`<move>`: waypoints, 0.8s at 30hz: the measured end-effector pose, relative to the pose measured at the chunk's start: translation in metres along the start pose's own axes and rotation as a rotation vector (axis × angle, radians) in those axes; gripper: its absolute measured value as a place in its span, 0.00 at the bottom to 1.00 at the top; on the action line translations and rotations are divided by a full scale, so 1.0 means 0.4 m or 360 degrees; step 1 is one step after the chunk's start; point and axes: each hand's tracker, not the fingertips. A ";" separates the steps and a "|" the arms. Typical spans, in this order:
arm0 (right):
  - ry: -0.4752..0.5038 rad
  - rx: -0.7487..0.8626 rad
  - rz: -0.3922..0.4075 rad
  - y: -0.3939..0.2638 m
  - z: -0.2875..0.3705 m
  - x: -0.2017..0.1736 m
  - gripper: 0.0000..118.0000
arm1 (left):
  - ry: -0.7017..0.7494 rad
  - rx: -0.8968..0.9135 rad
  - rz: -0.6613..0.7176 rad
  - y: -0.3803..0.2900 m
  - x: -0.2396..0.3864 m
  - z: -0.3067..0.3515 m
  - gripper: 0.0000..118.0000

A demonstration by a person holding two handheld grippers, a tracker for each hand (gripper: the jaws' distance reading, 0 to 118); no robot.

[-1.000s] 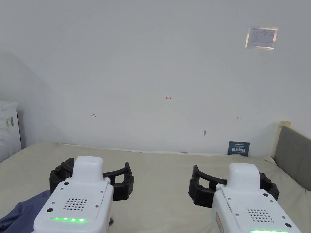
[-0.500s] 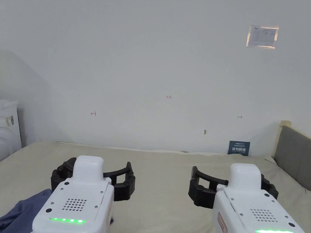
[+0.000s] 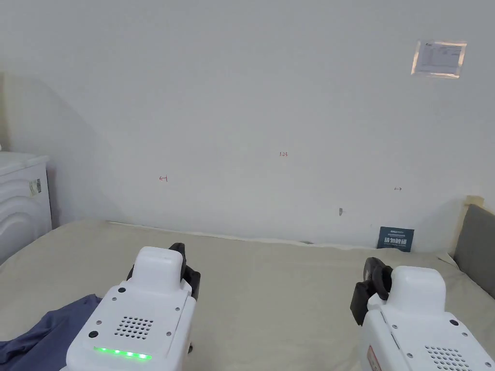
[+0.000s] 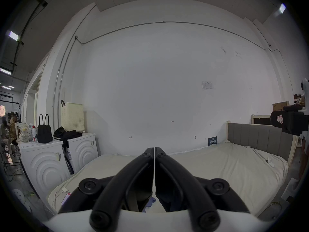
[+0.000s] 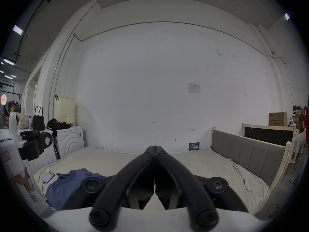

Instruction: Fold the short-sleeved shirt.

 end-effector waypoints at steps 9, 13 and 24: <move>0.0106 -0.0020 0.0007 -0.016 -0.021 -0.071 0.00 | 0.0106 0.0000 0.0018 -0.027 -0.098 0.016 0.00; 0.0202 -0.0043 -0.0003 -0.039 -0.052 -0.118 0.00 | 0.0221 -0.0036 -0.0016 -0.035 -0.166 0.030 0.00; 0.0551 -0.0125 -0.0138 -0.106 -0.143 -0.275 0.00 | 0.0499 -0.0153 -0.0020 -0.073 -0.335 0.078 0.00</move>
